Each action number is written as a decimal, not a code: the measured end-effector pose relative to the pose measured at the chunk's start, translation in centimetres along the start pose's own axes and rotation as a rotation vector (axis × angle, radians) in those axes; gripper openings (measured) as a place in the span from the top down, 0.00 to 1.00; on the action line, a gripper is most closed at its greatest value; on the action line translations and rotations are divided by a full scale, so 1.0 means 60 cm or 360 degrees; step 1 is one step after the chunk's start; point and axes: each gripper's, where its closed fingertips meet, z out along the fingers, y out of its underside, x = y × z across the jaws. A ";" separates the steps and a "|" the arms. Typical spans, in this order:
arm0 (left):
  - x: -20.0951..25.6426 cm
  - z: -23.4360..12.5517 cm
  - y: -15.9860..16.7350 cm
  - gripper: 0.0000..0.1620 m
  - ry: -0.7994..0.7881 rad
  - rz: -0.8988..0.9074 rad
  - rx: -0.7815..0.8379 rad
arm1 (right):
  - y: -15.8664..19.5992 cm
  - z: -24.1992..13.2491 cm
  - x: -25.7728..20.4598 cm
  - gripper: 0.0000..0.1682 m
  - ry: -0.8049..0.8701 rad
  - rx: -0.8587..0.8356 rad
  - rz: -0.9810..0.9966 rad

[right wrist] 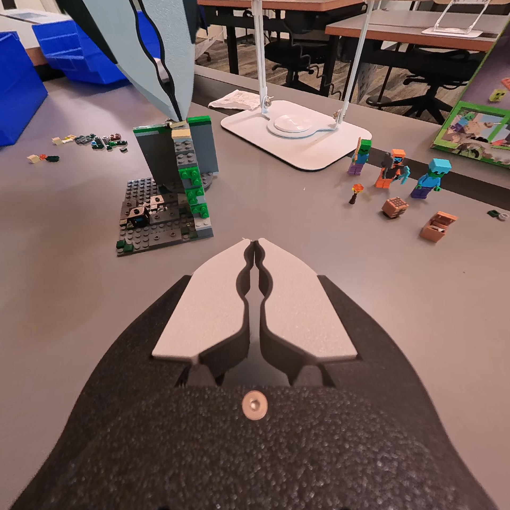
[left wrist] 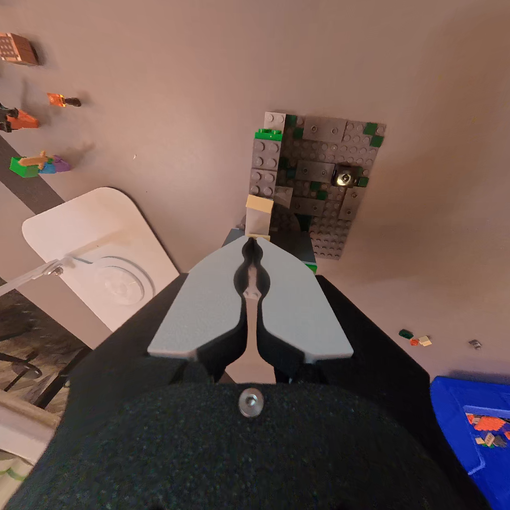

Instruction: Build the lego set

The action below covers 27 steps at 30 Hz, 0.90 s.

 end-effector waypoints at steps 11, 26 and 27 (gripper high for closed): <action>0.000 0.004 -0.001 1.00 0.0115 0.0013 -0.0058 | 0.001 0.002 -0.003 1.00 -0.0016 0.0000 -0.0005; 0.010 0.005 -0.021 1.00 0.0094 0.0116 0.0037 | -0.005 -0.001 0.002 1.00 -0.0046 0.0033 0.0017; 0.010 0.003 -0.023 1.00 0.0096 0.0112 0.0042 | -0.005 -0.001 0.001 1.00 -0.0050 0.0034 0.0019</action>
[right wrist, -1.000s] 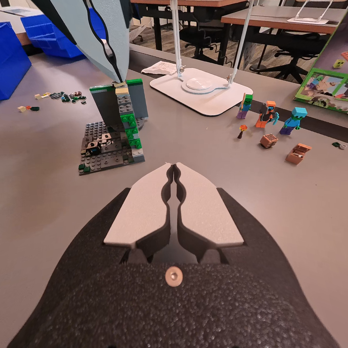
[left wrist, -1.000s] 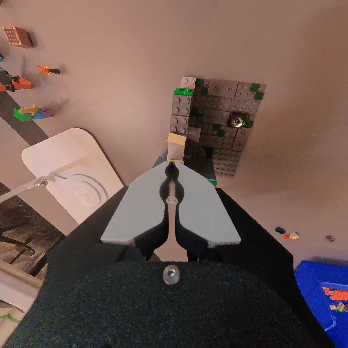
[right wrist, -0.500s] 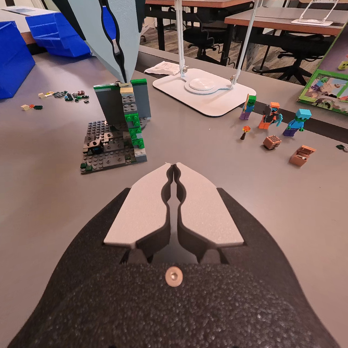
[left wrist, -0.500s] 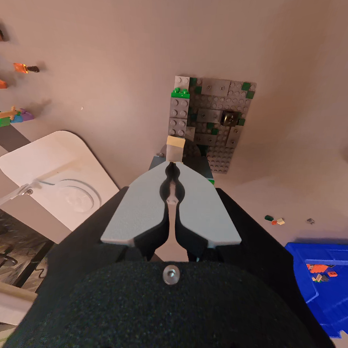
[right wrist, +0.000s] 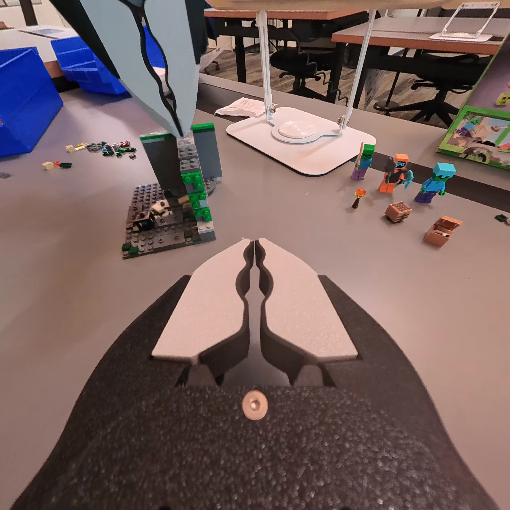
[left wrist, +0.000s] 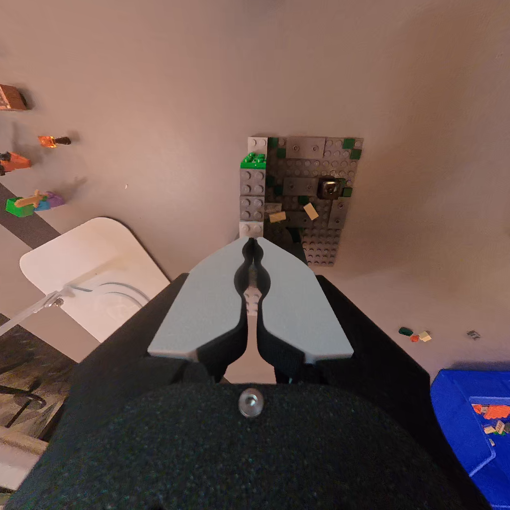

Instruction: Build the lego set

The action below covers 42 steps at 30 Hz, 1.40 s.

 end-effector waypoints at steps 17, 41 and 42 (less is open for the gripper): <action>0.007 -0.043 -0.028 1.00 -0.0130 -0.0085 0.0254 | 0.000 0.001 -0.014 1.00 -0.0031 0.0002 -0.0048; 0.113 0.044 0.006 0.84 -0.0598 -0.0926 0.0887 | -0.004 0.021 -0.080 0.97 -0.0219 0.0034 -0.0239; 0.117 0.057 0.008 0.82 -0.0552 -0.0940 0.0846 | -0.004 0.020 -0.080 0.97 -0.0217 0.0037 -0.0240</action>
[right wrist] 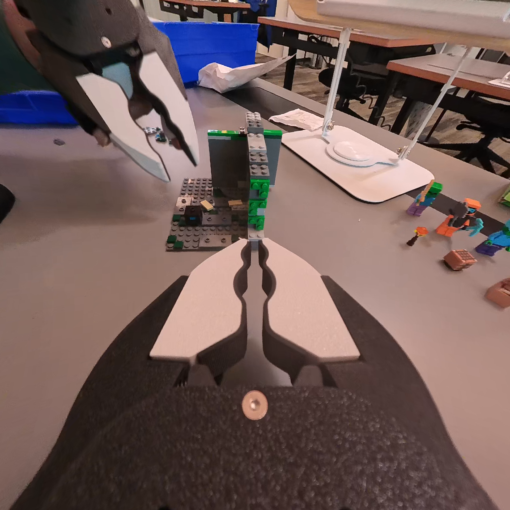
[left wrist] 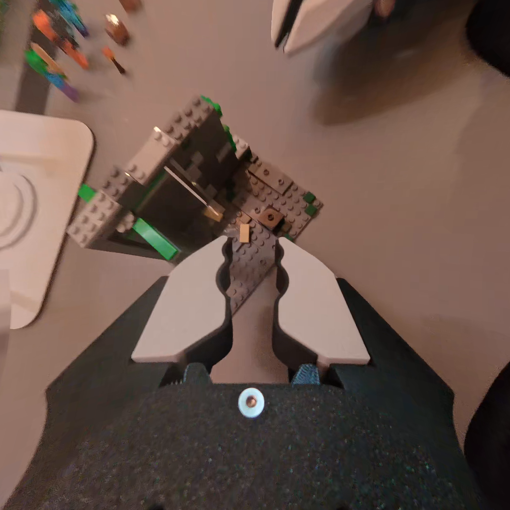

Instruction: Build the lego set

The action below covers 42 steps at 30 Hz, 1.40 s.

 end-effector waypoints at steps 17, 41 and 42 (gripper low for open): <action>-0.014 0.060 0.032 0.91 -0.0028 -0.0084 -0.0305 | 0.003 -0.010 -0.002 0.98 -0.0028 0.0003 -0.0005; 0.008 -0.003 -0.044 0.96 -0.0149 -0.0013 0.0027 | -0.035 -0.003 -0.066 0.98 -0.0316 0.0031 -0.0107; 0.019 -0.007 -0.057 0.96 -0.0119 0.0013 0.0060 | -0.040 0.000 -0.077 0.96 -0.0365 0.0022 -0.0124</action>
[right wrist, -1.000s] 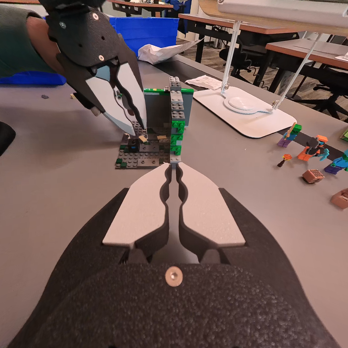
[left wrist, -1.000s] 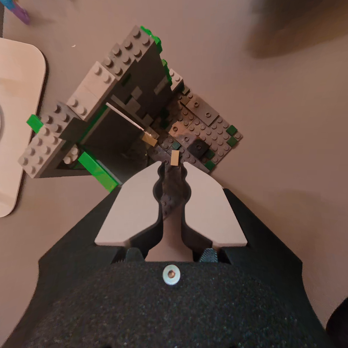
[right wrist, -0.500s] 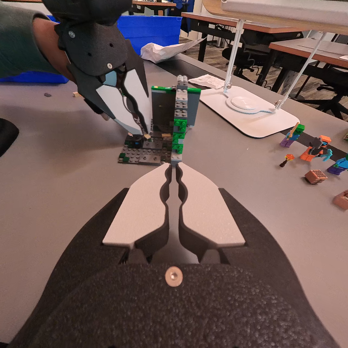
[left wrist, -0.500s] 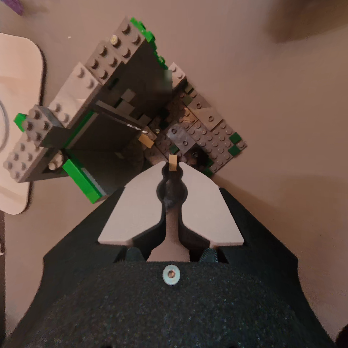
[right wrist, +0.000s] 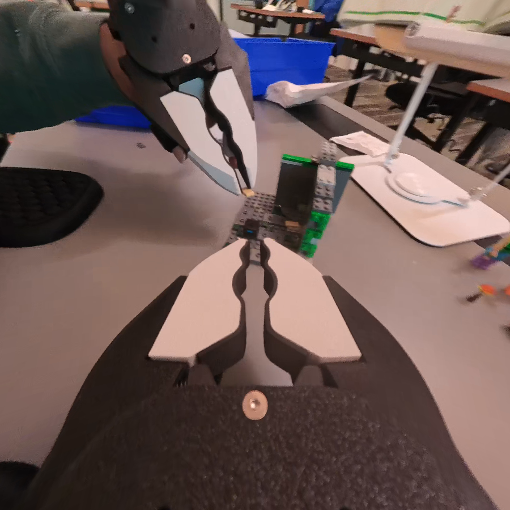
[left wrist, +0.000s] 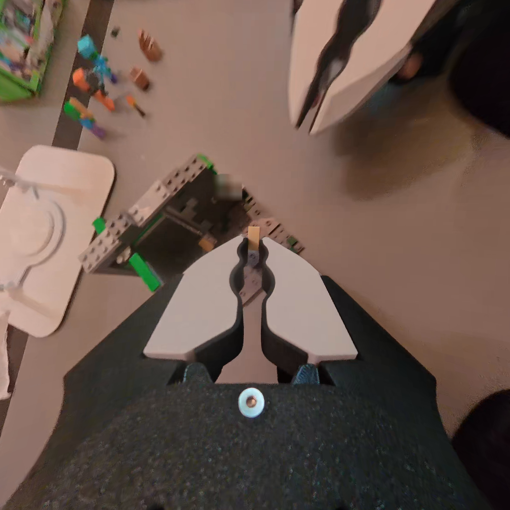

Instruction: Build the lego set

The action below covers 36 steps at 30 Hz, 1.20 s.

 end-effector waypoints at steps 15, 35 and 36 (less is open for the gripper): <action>0.065 -0.019 -0.064 0.96 0.0123 0.0289 0.0083 | -0.030 0.040 -0.051 0.95 -0.0194 -0.0171 -0.0333; 0.031 -0.037 -0.053 0.93 0.0027 -0.0022 0.0399 | -0.066 0.023 0.024 0.96 -0.0828 -0.0104 -0.0308; 0.028 -0.035 -0.052 0.93 0.0014 -0.0038 0.0405 | -0.068 0.029 0.038 0.96 -0.0864 -0.0121 -0.0300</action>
